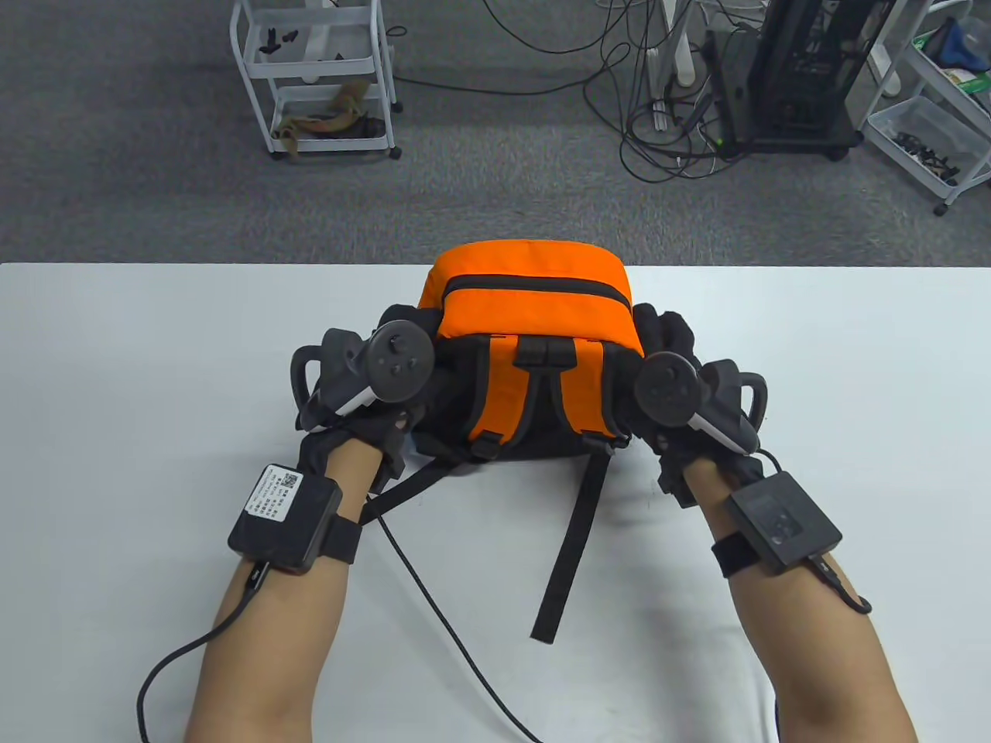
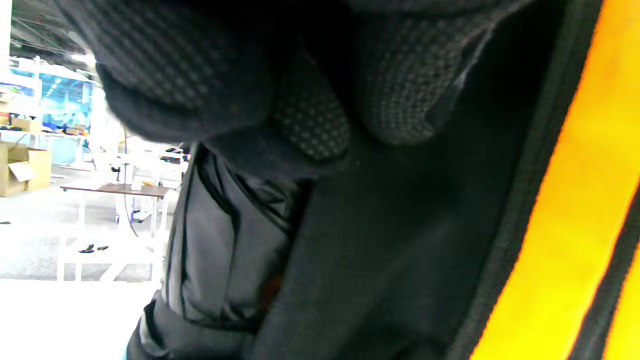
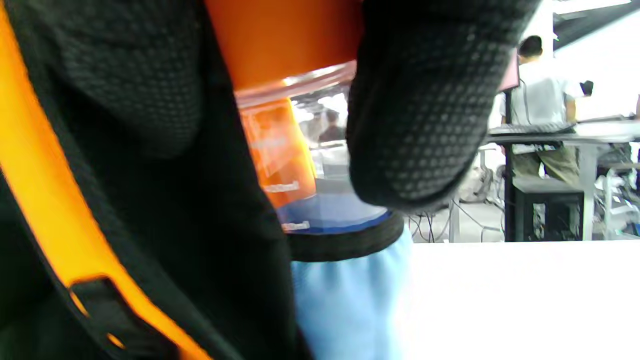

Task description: Pack school bag

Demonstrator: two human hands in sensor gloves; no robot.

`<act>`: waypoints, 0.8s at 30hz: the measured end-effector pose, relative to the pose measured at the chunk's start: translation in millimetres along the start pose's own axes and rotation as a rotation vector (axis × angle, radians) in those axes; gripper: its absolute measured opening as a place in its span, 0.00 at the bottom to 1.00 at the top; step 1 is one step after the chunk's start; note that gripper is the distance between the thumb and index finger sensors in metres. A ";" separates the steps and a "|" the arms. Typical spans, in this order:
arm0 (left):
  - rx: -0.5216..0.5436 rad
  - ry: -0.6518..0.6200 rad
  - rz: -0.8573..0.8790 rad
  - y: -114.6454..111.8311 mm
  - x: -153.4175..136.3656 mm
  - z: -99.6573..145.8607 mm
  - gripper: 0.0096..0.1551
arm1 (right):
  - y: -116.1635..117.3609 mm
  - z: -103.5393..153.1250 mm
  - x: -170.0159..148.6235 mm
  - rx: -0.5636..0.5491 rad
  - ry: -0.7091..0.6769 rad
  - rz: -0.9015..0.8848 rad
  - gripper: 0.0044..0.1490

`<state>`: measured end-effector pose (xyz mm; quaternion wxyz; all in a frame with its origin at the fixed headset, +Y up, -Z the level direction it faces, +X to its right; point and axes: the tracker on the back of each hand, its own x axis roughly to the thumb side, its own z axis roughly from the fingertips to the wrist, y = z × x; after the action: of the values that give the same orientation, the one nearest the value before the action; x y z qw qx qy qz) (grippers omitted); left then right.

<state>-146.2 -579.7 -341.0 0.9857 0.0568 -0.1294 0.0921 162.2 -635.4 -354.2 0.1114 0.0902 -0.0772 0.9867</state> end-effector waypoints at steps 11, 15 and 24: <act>-0.105 0.054 -0.025 6.7 -9.9 -10.3 0.62 | -6.7 -23.6 -2.3 0.168 0.038 0.030 0.80; -0.077 0.025 -0.031 37.7 -19.3 21.4 0.61 | -44.4 -7.3 -5.0 0.243 0.023 0.121 0.81; 0.090 -0.074 -0.059 84.4 -24.0 132.2 0.57 | -126.6 107.0 5.1 -0.094 -0.223 0.085 0.68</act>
<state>-217.9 -519.2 -213.0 0.9789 0.1084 -0.1597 0.0666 204.0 -530.8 -232.5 0.0644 0.1906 -0.1391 0.9696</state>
